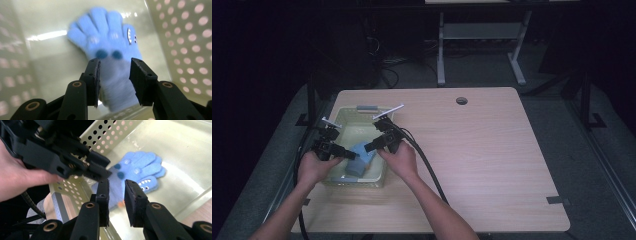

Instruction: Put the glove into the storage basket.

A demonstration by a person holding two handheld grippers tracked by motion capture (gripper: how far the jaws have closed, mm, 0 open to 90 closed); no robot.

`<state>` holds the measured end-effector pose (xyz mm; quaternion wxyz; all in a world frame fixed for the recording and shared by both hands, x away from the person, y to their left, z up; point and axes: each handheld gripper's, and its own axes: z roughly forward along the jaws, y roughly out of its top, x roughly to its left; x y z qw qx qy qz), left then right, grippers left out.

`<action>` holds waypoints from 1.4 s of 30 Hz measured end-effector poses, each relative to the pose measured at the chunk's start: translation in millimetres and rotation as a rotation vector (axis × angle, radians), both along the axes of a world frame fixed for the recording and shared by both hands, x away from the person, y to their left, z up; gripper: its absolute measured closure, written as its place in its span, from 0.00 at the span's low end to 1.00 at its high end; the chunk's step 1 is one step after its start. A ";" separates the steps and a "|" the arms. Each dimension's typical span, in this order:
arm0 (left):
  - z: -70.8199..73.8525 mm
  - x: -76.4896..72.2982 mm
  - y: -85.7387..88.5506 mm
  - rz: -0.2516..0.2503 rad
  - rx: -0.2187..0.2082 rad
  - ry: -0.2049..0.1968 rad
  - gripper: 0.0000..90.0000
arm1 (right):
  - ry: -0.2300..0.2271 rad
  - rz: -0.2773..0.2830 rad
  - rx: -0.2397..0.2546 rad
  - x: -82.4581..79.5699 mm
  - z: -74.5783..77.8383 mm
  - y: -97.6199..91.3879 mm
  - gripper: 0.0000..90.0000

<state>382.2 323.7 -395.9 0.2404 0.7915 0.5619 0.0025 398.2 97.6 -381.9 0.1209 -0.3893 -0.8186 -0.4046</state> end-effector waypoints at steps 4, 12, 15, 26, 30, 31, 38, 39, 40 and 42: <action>10.3 -2.3 2.5 -0.027 0.007 -0.038 0.76 | -0.005 -0.003 0.005 -1.2 2.3 -2.5 0.82; -3.0 3.6 -12.3 -0.053 0.090 0.003 0.83 | -0.018 -0.009 0.017 -3.0 5.1 -10.8 0.81; -7.6 6.7 -15.8 -0.054 0.115 0.021 0.84 | -0.025 -0.011 0.024 -3.4 4.3 -13.6 0.80; -20.1 11.8 -29.6 -0.096 0.187 0.083 0.79 | -0.018 -0.005 0.027 -3.8 4.0 -17.4 0.80; -12.8 7.9 -28.7 -0.090 0.152 0.052 0.75 | -0.021 -0.005 0.031 -4.9 5.1 -19.0 0.80; -11.1 7.0 -28.3 -0.084 0.139 0.039 0.74 | -0.026 -0.004 0.029 -4.5 5.3 -19.9 0.80; 1.8 5.3 -23.2 -0.059 0.068 -0.029 0.69 | -0.026 -0.006 0.040 -4.1 7.2 -25.5 0.78; 2.9 5.1 -22.8 -0.063 0.064 -0.031 0.68 | -0.027 -0.007 0.036 -4.0 7.4 -26.1 0.77; 4.7 4.9 -21.6 -0.068 0.064 -0.039 0.68 | -0.027 -0.005 0.042 -3.4 7.7 -27.5 0.76; 4.9 4.6 -21.3 -0.062 0.056 -0.044 0.67 | -0.024 -0.005 0.043 -3.4 7.9 -28.1 0.75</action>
